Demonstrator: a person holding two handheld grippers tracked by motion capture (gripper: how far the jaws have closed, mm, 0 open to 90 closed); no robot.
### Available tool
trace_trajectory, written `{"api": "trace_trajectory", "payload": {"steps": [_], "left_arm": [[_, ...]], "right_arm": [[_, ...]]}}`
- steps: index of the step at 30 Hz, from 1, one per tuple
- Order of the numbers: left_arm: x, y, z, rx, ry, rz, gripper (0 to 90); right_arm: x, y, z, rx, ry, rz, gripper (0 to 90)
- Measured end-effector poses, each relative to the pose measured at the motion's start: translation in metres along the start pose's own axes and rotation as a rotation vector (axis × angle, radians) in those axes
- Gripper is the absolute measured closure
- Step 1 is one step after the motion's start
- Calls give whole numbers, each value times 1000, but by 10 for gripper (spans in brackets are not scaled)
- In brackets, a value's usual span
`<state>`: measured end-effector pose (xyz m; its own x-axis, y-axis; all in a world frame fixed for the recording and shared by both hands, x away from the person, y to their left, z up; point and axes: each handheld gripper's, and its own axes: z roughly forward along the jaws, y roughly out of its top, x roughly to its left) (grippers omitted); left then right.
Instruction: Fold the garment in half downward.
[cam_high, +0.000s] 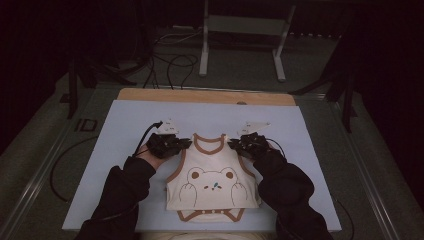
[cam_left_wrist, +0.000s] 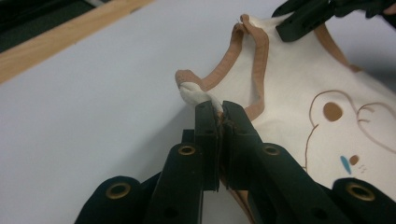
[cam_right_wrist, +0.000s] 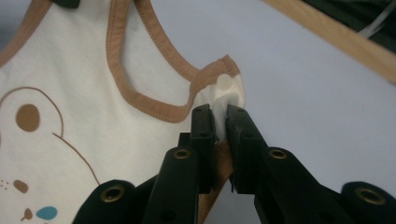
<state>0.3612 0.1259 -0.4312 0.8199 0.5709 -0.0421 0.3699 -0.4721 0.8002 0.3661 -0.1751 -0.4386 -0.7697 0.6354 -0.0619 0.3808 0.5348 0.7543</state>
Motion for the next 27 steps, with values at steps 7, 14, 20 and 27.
{"api": "trace_trajectory", "payload": {"steps": [7,14,20,27], "left_arm": [[4,14,-10,-14,6,12,860],[9,25,-16,-25,15,21,860],[12,35,-21,-40,33,20,859],[17,45,-25,-42,44,21,859]], "right_arm": [[-5,11,-9,-8,-21,-26,822],[-12,23,-18,-41,-36,-25,821],[-17,32,-20,-63,-43,-30,821],[-21,41,-21,-71,-61,-31,821]]}}
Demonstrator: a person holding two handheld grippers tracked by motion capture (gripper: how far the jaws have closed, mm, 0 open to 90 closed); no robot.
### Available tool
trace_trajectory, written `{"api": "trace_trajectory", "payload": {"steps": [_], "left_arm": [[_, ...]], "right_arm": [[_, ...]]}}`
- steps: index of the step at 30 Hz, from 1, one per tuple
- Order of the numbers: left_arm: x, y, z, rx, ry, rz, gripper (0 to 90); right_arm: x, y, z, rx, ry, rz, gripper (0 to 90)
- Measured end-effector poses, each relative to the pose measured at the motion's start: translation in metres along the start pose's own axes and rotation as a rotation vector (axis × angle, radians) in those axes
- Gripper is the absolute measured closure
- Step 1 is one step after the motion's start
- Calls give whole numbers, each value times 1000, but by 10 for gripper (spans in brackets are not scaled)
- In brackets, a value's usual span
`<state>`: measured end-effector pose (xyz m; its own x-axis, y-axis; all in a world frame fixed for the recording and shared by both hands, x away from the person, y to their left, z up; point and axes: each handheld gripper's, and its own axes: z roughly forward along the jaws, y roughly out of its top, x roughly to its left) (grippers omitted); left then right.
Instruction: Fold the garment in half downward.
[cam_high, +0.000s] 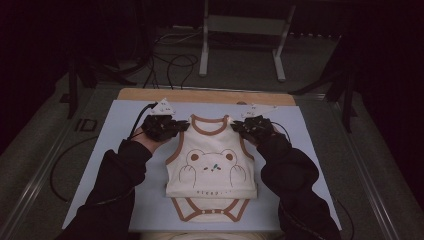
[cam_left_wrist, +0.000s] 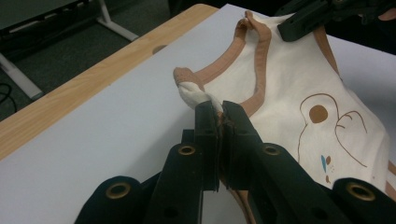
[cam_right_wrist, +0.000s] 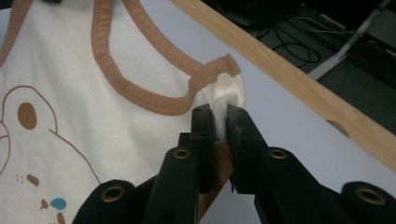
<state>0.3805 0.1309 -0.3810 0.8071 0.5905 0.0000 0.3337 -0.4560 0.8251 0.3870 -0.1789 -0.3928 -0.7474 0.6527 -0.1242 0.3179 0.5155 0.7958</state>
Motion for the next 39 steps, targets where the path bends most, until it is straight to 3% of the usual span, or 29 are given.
{"api": "trace_trajectory", "payload": {"steps": [11,15,29,34,39], "left_arm": [[4,17,-10,-15,27,30,859],[6,20,-13,-26,26,19,859],[15,38,-19,-48,65,42,858],[15,41,-20,-58,69,51,858],[9,32,-19,-59,56,57,858]], "right_arm": [[-8,17,-7,-19,-30,-17,821],[-10,22,-10,-31,-37,-11,822],[-18,42,-18,-77,-72,-26,821],[-19,44,-19,-85,-78,-29,821],[-15,39,-21,-92,-78,-36,822]]}}
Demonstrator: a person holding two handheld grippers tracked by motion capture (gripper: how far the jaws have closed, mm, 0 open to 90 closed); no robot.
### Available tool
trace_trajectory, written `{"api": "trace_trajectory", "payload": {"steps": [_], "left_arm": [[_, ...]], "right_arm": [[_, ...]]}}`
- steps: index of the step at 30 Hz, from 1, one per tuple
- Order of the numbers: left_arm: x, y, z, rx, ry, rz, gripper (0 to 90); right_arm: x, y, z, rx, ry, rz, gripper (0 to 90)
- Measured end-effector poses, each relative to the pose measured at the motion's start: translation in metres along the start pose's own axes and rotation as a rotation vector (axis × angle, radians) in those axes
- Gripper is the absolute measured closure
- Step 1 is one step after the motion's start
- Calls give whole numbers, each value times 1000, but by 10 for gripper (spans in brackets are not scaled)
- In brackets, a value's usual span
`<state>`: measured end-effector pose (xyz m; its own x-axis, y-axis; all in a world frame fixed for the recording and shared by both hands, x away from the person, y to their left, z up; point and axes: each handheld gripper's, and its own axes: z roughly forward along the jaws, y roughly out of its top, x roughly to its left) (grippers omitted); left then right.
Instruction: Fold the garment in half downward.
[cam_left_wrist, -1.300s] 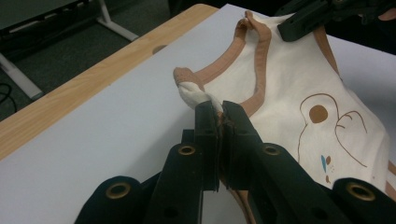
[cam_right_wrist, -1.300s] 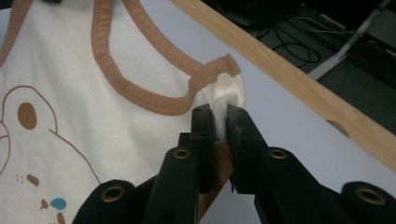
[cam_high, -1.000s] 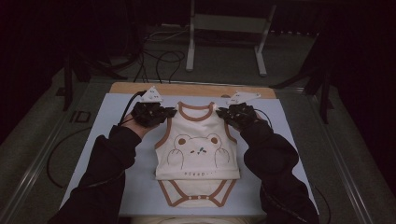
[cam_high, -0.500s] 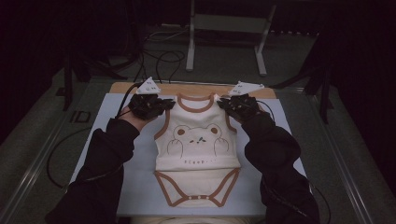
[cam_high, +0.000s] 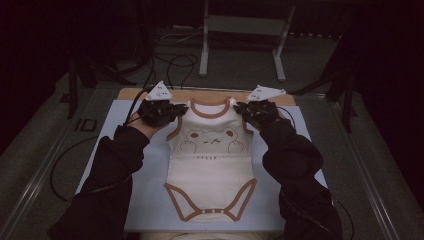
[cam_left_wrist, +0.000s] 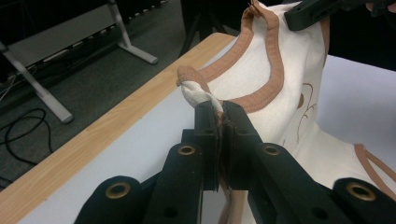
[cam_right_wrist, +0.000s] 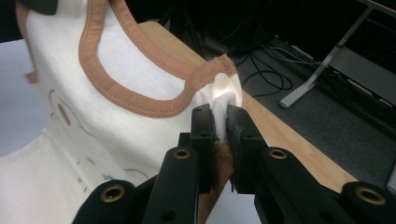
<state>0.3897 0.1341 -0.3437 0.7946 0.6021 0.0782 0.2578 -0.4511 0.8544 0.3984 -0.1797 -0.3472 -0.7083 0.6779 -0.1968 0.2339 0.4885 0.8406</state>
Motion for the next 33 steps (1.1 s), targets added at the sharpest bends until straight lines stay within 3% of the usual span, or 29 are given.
{"api": "trace_trajectory", "payload": {"steps": [15,25,33], "left_arm": [[-19,-16,-5,19,-36,29,857],[-41,-32,-15,32,-70,63,857],[-53,-46,-17,48,-94,67,857]], "right_arm": [[20,-20,-12,17,31,-30,821],[40,-33,-26,20,70,-61,821],[53,-45,-34,25,105,-64,821]]}}
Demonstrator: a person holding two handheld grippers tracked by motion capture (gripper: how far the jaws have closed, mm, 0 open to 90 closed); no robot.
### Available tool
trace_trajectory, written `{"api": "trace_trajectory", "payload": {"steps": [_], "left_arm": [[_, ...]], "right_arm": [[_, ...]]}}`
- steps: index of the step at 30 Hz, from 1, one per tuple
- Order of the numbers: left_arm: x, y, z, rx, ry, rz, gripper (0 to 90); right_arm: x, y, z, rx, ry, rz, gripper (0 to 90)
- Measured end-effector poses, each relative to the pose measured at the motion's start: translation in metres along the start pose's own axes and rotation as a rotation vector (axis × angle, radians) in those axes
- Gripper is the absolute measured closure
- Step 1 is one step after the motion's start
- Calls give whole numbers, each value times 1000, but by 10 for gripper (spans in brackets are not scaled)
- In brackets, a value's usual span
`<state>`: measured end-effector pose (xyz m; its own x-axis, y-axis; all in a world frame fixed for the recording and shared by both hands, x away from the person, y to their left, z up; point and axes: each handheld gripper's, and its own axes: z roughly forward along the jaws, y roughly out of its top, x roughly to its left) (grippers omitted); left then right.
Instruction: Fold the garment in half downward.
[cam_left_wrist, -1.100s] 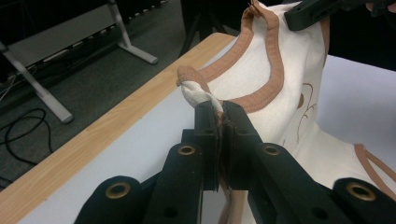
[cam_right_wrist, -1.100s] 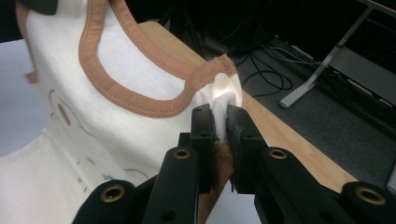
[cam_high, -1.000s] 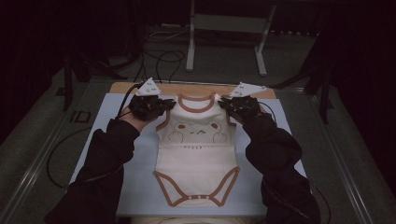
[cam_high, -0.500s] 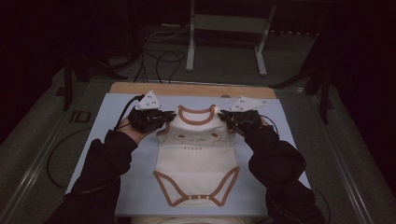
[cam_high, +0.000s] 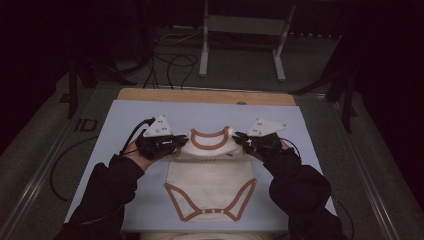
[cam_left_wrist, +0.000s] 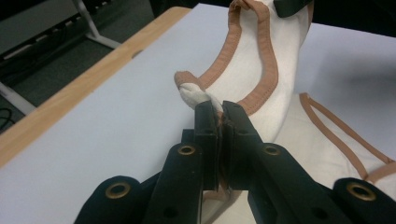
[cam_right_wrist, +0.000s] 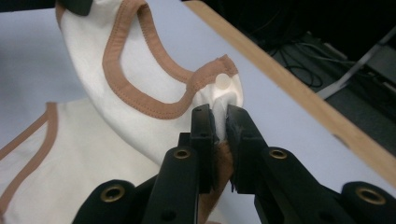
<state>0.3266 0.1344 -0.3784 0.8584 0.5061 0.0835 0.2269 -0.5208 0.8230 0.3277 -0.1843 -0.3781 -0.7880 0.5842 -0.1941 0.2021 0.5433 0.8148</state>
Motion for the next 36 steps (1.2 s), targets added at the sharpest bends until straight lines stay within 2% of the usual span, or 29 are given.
{"api": "trace_trajectory", "payload": {"steps": [6,12,13,17,26,27,29,36], "left_arm": [[-9,-14,5,25,-28,-9,857],[-18,-28,13,50,-61,-9,857],[-21,-33,14,63,-65,4,856],[-25,-42,16,81,-90,2,856],[-29,-50,16,98,-126,20,856],[-31,-53,16,103,-143,30,856],[-33,-56,17,113,-148,47,856],[-41,-69,22,135,-168,47,852]], "right_arm": [[7,-10,-1,16,18,-1,821],[15,-26,2,41,46,16,821],[18,-31,2,51,57,18,821],[27,-41,2,68,76,41,821],[41,-55,0,80,112,58,820],[43,-58,-1,84,121,59,820],[46,-62,-1,89,131,64,820],[54,-73,2,124,158,66,819]]}}
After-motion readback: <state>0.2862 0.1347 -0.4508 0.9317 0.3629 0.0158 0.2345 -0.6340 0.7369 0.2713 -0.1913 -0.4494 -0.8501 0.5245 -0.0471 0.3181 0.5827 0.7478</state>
